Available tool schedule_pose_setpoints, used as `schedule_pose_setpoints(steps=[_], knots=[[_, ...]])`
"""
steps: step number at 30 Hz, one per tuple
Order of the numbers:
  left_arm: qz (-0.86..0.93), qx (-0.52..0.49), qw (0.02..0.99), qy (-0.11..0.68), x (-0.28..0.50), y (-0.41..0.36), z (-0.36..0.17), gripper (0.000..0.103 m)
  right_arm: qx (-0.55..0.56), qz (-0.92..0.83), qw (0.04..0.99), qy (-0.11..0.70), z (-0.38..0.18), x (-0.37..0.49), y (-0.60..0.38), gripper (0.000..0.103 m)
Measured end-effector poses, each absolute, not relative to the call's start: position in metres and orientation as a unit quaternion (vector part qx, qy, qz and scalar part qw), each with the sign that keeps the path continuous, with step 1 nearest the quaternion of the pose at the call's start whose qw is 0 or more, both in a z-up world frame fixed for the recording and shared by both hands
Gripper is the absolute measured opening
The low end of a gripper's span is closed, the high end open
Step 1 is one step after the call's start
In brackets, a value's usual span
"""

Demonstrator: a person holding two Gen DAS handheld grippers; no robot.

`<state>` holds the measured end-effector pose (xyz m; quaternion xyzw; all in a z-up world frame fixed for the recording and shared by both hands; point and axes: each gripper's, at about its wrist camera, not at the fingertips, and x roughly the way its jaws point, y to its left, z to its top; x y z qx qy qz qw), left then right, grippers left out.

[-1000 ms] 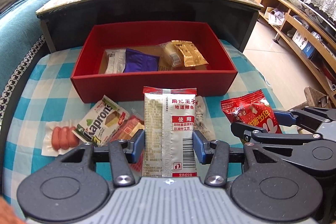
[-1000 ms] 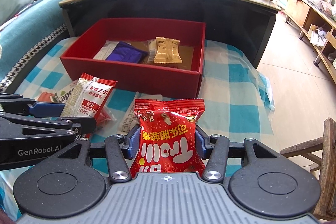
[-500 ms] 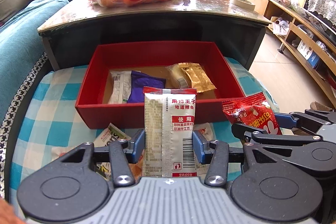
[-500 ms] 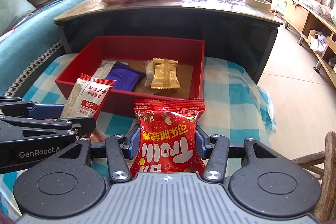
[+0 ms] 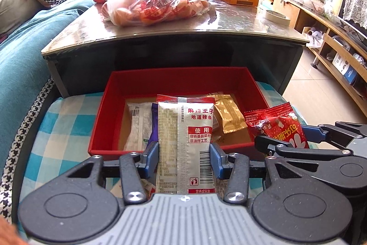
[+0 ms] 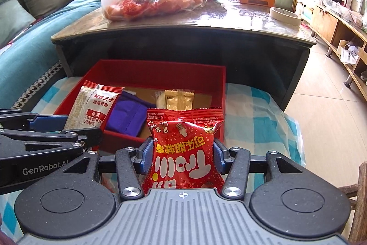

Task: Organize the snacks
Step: 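Lower the strip packet into the red box with the left tool while the right releases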

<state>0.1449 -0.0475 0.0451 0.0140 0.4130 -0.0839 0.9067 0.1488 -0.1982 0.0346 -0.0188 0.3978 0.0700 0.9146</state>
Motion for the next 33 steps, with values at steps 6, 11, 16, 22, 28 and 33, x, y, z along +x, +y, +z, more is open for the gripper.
schedule_pose_setpoints(steps=[6, 11, 16, 22, 28, 33], knots=[[-0.079, 0.021, 0.909, 0.410, 0.163, -0.049, 0.043, 0.077, -0.021, 0.066, 0.916, 0.395, 0.033, 0.166, -0.196, 0.060], [-0.071, 0.022, 0.910, 0.408, 0.177, -0.048, 0.040, 0.076, -0.021, 0.065, 0.916, 0.395, 0.030, 0.180, -0.194, 0.060], [-0.064, 0.024, 0.911, 0.407, 0.193, -0.048, 0.037, 0.076, -0.020, 0.065, 0.917, 0.392, 0.027, 0.195, -0.191, 0.060], [-0.058, 0.026, 0.908, 0.413, 0.210, -0.049, 0.026, 0.075, -0.014, 0.062, 0.914, 0.400, 0.017, 0.212, -0.192, 0.060], [-0.049, 0.024, 0.904, 0.424, 0.225, -0.047, 0.012, 0.075, -0.015, 0.064, 0.911, 0.408, 0.002, 0.227, -0.188, 0.060], [-0.042, 0.023, 0.902, 0.430, 0.238, -0.045, 0.003, 0.075, -0.015, 0.067, 0.909, 0.411, -0.007, 0.239, -0.184, 0.060]])
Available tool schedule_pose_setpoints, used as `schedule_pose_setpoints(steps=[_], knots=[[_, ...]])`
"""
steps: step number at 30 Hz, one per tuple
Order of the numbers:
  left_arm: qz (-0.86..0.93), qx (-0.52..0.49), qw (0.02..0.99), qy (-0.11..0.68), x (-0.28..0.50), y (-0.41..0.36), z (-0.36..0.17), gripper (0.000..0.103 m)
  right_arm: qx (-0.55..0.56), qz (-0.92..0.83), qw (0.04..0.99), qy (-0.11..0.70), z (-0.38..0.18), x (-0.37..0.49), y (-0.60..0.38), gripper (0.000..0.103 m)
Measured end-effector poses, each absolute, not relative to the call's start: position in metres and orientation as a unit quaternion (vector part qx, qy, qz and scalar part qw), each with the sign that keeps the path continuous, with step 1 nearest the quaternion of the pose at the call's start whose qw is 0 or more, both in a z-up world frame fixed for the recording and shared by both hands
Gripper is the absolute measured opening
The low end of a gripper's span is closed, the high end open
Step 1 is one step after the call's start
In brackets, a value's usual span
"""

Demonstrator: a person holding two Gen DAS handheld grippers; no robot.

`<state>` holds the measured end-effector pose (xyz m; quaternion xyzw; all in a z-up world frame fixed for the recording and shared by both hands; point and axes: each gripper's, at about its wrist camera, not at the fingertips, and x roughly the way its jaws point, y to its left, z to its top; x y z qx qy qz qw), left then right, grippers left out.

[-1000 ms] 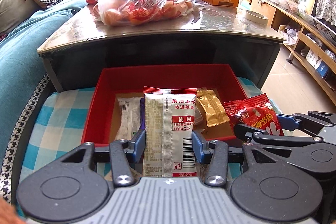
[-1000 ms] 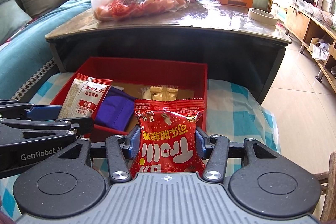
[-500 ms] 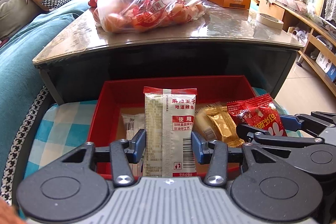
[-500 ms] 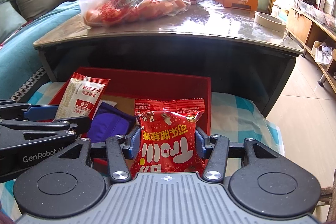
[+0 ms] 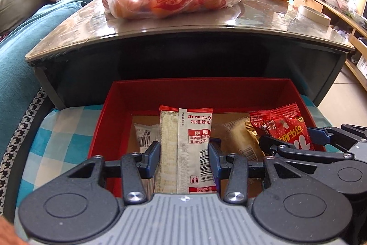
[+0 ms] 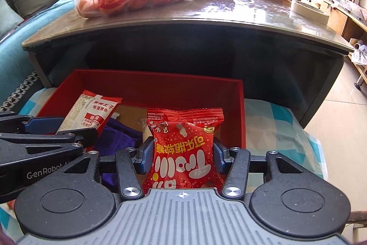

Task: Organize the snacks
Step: 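Lower the strip packet into the red box with the left tool while the right releases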

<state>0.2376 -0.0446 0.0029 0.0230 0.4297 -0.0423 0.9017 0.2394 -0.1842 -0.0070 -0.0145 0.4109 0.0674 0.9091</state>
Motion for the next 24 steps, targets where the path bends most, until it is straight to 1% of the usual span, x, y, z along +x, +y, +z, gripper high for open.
schedule_pose_setpoints(steps=[5, 6, 7, 8, 9, 12, 14, 17, 20, 21, 22, 24], knots=[[-0.046, 0.020, 0.901, 0.430, 0.246, -0.044, -0.006, 0.074, -0.016, 0.069, 0.911, 0.407, -0.013, 0.247, -0.184, 0.060], [-0.046, 0.019, 0.900, 0.433, 0.247, -0.044, -0.008, 0.072, -0.016, 0.070, 0.911, 0.406, -0.014, 0.247, -0.184, 0.060], [-0.050, 0.019, 0.898, 0.436, 0.249, -0.044, -0.011, 0.063, -0.017, 0.072, 0.912, 0.404, -0.014, 0.248, -0.184, 0.060], [-0.052, 0.023, 0.895, 0.442, 0.250, -0.046, -0.014, 0.060, -0.015, 0.076, 0.912, 0.402, -0.014, 0.249, -0.184, 0.060], [-0.046, 0.031, 0.897, 0.439, 0.249, -0.049, -0.016, 0.059, -0.018, 0.078, 0.912, 0.402, -0.014, 0.249, -0.182, 0.060], [-0.044, 0.031, 0.894, 0.445, 0.252, -0.049, -0.019, 0.059, -0.035, 0.075, 0.915, 0.395, -0.016, 0.250, -0.178, 0.061], [-0.044, 0.020, 0.888, 0.457, 0.254, -0.045, -0.024, 0.060, -0.034, 0.079, 0.912, 0.402, -0.020, 0.255, -0.179, 0.063], [-0.037, 0.032, 0.889, 0.456, 0.253, -0.047, -0.025, 0.061, -0.036, 0.078, 0.912, 0.402, -0.024, 0.256, -0.178, 0.066], [-0.036, 0.026, 0.889, 0.457, 0.252, -0.044, -0.023, 0.066, -0.037, 0.074, 0.910, 0.406, -0.023, 0.256, -0.178, 0.068], [-0.035, 0.024, 0.889, 0.457, 0.251, -0.044, -0.021, 0.069, -0.037, 0.073, 0.910, 0.406, -0.022, 0.255, -0.179, 0.068], [-0.034, 0.024, 0.889, 0.456, 0.250, -0.042, -0.020, 0.072, -0.038, 0.072, 0.910, 0.406, -0.021, 0.255, -0.179, 0.069], [-0.033, 0.022, 0.890, 0.454, 0.247, -0.040, -0.018, 0.074, -0.045, 0.065, 0.911, 0.405, -0.019, 0.252, -0.179, 0.073]])
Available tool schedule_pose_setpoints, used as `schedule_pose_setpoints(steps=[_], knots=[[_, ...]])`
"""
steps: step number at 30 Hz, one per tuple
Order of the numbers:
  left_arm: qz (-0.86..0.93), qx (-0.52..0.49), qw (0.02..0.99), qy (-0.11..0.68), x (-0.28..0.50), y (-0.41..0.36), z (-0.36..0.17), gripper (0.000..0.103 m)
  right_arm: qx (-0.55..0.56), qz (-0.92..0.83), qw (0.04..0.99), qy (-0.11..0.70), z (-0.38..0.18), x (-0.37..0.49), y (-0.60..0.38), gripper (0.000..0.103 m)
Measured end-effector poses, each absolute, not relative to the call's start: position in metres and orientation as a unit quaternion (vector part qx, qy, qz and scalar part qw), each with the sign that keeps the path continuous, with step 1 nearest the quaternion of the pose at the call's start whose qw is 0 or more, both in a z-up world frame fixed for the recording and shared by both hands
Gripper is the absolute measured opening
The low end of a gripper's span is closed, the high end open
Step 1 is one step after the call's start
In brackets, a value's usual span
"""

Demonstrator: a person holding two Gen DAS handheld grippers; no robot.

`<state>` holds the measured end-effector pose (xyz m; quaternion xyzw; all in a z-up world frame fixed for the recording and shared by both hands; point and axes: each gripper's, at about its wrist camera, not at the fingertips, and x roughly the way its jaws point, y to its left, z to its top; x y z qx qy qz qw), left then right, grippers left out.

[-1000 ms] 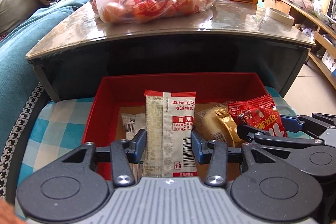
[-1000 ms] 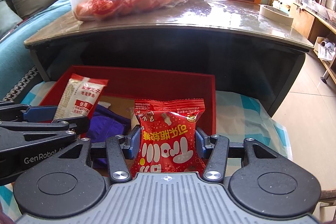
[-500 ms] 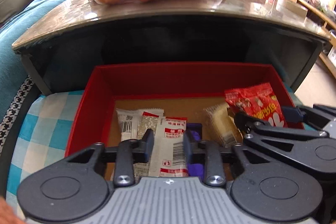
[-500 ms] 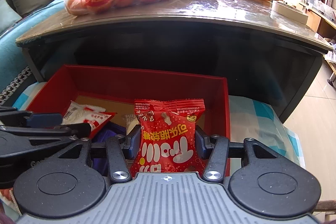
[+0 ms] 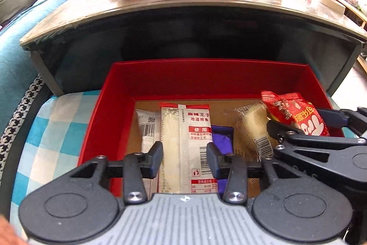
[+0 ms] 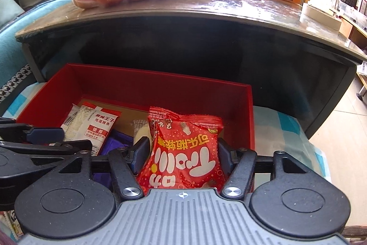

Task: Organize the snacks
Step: 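Lower the strip packet into the red box with the left tool while the right releases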

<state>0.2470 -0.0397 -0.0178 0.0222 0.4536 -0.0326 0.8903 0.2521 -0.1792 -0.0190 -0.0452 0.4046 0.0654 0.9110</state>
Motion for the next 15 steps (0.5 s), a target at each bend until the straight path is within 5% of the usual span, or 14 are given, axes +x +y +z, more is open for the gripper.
schedule_pose_setpoints(steps=[15], knots=[[-0.035, 0.016, 0.901, 0.431, 0.219, -0.028, 0.012, 0.085, -0.049, 0.055, 0.911, 0.406, -0.002, 0.227, -0.179, 0.082]])
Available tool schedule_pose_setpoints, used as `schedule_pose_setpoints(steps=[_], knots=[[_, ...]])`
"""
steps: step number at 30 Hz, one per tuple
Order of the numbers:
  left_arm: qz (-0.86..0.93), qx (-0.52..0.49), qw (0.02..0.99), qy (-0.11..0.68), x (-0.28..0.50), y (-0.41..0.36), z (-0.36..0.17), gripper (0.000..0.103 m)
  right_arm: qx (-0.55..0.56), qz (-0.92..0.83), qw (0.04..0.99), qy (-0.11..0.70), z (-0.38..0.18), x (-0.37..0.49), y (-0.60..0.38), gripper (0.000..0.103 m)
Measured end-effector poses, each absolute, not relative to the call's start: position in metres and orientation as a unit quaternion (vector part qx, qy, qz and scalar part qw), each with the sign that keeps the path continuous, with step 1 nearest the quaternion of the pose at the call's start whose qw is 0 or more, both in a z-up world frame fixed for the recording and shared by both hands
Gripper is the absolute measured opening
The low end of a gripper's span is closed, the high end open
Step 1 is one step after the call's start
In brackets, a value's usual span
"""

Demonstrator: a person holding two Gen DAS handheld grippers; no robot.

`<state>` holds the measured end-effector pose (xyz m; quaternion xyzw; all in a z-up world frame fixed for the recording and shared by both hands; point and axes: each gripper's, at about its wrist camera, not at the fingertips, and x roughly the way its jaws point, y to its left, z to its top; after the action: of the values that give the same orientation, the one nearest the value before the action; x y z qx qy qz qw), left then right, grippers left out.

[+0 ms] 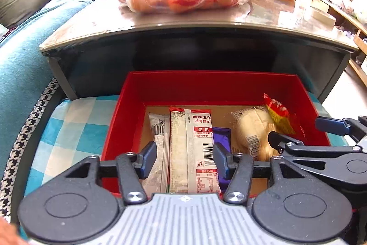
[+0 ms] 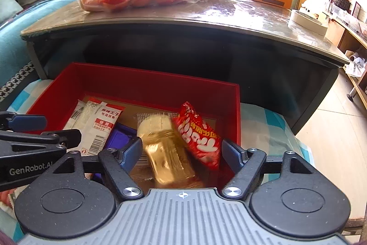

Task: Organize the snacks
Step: 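Withdraw both open tools from the box toward the Kapron wafer and sausages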

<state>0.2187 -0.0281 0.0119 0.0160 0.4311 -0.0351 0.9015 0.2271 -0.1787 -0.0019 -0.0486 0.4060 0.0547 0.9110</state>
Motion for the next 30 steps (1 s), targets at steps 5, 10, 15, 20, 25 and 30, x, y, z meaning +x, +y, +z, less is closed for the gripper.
schedule_pose_setpoints(steps=[5, 10, 15, 20, 25, 30], knots=[[-0.039, 0.014, 0.903, 0.428, 0.209, -0.025, 0.019, 0.086, -0.048, 0.055, 0.913, 0.402, 0.005, 0.217, -0.178, 0.083], [-0.040, 0.013, 0.903, 0.427, 0.198, -0.022, 0.024, 0.087, -0.048, 0.056, 0.914, 0.400, 0.013, 0.205, -0.177, 0.083], [-0.037, 0.011, 0.902, 0.429, 0.186, -0.015, 0.027, 0.089, -0.046, 0.066, 0.911, 0.403, 0.017, 0.192, -0.174, 0.083], [-0.034, -0.005, 0.896, 0.442, 0.173, 0.004, 0.025, 0.093, -0.047, 0.089, 0.905, 0.414, 0.016, 0.175, -0.163, 0.085], [-0.015, -0.019, 0.891, 0.454, 0.160, 0.027, 0.020, 0.093, -0.063, 0.117, 0.896, 0.424, 0.012, 0.161, -0.144, 0.085], [-0.008, -0.028, 0.881, 0.472, 0.153, 0.044, 0.012, 0.093, -0.075, 0.145, 0.882, 0.442, 0.003, 0.150, -0.126, 0.085]])
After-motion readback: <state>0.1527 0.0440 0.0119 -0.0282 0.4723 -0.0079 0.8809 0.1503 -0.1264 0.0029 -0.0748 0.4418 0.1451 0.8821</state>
